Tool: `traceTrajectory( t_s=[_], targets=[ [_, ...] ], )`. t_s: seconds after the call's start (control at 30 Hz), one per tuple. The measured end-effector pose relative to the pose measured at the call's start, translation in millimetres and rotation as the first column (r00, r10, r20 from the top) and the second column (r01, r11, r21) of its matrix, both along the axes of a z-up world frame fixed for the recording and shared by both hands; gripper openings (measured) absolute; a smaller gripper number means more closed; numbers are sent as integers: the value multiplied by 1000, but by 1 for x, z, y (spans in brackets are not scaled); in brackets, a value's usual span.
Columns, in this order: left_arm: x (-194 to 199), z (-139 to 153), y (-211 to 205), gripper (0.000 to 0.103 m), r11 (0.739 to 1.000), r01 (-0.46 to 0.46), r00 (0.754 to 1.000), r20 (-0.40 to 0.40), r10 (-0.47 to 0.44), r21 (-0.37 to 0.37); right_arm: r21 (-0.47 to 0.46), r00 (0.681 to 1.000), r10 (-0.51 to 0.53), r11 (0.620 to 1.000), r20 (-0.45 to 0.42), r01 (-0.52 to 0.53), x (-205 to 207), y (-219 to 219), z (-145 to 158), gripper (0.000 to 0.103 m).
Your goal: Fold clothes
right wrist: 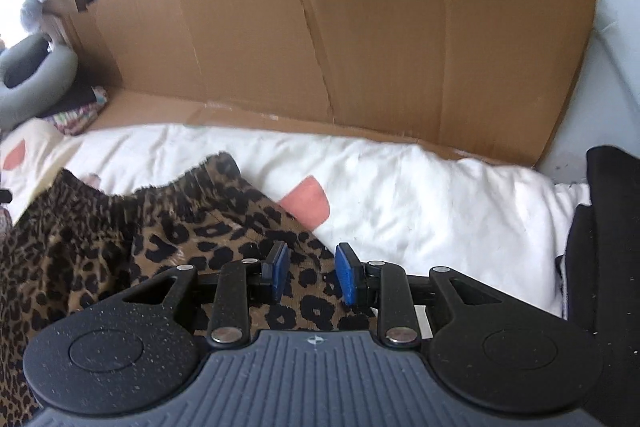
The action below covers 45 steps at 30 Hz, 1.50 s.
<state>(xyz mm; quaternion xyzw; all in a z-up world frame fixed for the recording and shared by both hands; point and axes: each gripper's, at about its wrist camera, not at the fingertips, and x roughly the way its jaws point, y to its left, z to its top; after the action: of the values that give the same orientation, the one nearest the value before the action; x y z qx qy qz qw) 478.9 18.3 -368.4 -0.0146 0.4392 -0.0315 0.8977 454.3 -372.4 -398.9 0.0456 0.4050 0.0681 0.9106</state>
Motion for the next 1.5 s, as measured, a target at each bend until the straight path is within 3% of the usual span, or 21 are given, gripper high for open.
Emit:
traceTrajectory(
  t_s=[0.3,0.4,0.67,0.8,1.2,1.5],
  targets=[
    [-66,44,30,58,1000,23,999,25,-23,-4,65,1000,7,998,-26,-6,-19,-2,16,33],
    [-88,53,47,61,1000,-11,1000,3,11,-25,89,999,1,996,-38,2,-27,-2,19,33],
    [-140,67,90,59,997,-76,996,-42,77,17,121,1000,21,993,-8,-19,-56,1,50,33],
    [-162,74,101,59,996,-86,995,-53,87,27,93,999,37,995,-10,-36,-73,5,70,33],
    [-184,70,105,59,995,-101,986,-128,102,14,107,997,83,991,4,-83,-123,12,124,33],
    [-180,31,125,52,996,-86,980,-181,83,-9,115,994,106,988,-31,-102,-149,37,121,33]
  ],
)
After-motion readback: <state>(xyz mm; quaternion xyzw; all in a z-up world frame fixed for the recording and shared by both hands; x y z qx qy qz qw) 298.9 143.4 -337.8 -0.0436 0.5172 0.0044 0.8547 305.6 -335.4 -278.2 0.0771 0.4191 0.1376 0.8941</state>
